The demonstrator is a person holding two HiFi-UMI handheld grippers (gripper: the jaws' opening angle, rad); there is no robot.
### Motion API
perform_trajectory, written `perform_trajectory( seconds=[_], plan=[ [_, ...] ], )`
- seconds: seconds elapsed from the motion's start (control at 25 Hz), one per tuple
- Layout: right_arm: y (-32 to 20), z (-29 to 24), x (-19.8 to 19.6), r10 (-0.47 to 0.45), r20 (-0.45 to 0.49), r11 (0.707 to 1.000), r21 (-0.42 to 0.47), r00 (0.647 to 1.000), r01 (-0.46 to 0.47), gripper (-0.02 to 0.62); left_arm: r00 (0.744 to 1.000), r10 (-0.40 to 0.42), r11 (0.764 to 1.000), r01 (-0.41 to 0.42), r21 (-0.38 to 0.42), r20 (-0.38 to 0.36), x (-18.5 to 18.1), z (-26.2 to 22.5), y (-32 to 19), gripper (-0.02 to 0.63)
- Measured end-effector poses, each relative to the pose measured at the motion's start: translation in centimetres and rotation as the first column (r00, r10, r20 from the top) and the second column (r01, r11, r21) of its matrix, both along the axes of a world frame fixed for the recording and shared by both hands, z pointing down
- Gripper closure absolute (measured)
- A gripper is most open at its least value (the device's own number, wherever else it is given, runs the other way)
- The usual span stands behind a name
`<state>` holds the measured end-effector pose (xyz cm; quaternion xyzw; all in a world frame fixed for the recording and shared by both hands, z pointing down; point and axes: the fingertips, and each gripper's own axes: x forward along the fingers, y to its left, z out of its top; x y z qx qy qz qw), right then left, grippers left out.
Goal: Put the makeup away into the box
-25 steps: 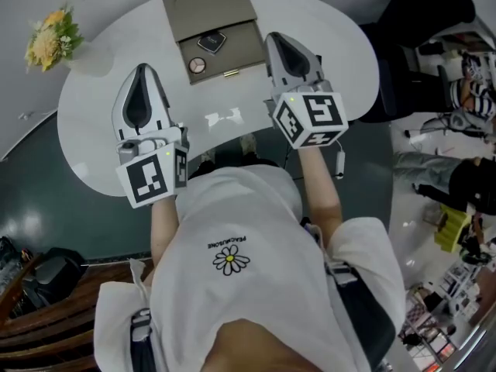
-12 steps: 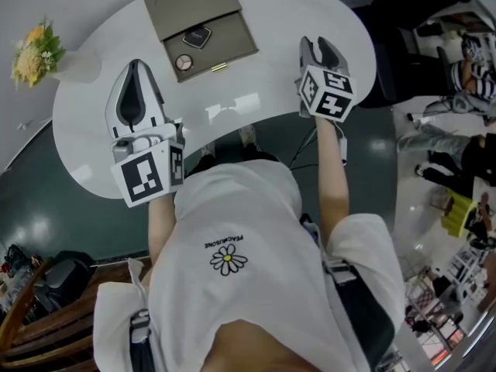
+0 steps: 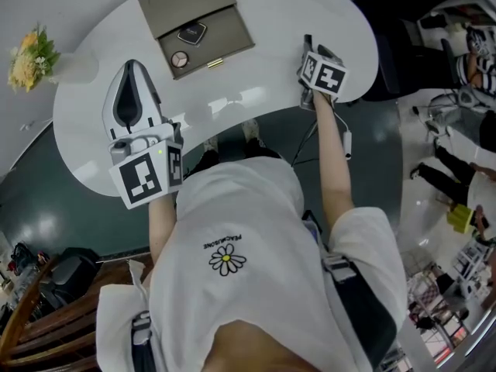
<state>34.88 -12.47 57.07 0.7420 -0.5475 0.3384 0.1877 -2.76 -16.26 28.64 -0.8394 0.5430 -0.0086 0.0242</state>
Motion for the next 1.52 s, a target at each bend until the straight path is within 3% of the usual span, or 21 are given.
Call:
perform_trajectory(
  seconds=[0.36, 1.0, 1.16, 1.32, 1.52],
  plan=[
    [-0.2, 3.4, 0.7, 0.008, -0.027, 0.994, -0.105, 1.000, -0.010, 0.455, 1.000, -0.022, 1.000, 0.022, -0.001, 0.013, -0.3, 0.2, 0.4, 0.586],
    [-0.4, 3.9, 1.1, 0.018, -0.016, 0.993, -0.120, 1.000, -0.020, 0.485, 0.999, -0.045, 0.999, 0.045, -0.006, 0.013, -1.1, 0.4, 0.6, 0.586],
    [-0.9, 2.3, 0.7, 0.000, -0.004, 0.998, -0.067, 1.000, 0.000, 0.485, 0.999, -0.046, 0.999, 0.046, -0.003, 0.009, -1.3, 0.3, 0.5, 0.586],
    [-2.3, -2.0, -0.7, -0.056, -0.028, 0.997, 0.050, 0.998, 0.058, 0.486, 0.999, -0.048, 0.999, 0.048, 0.002, 0.003, -1.5, 0.2, 0.4, 0.586],
    [-3.5, -9.4, -3.3, -0.119, -0.070, 0.965, 0.225, 0.990, 0.132, 0.486, 0.999, -0.044, 0.999, 0.044, 0.013, -0.008, -1.4, -0.1, 0.5, 0.586]
  ],
)
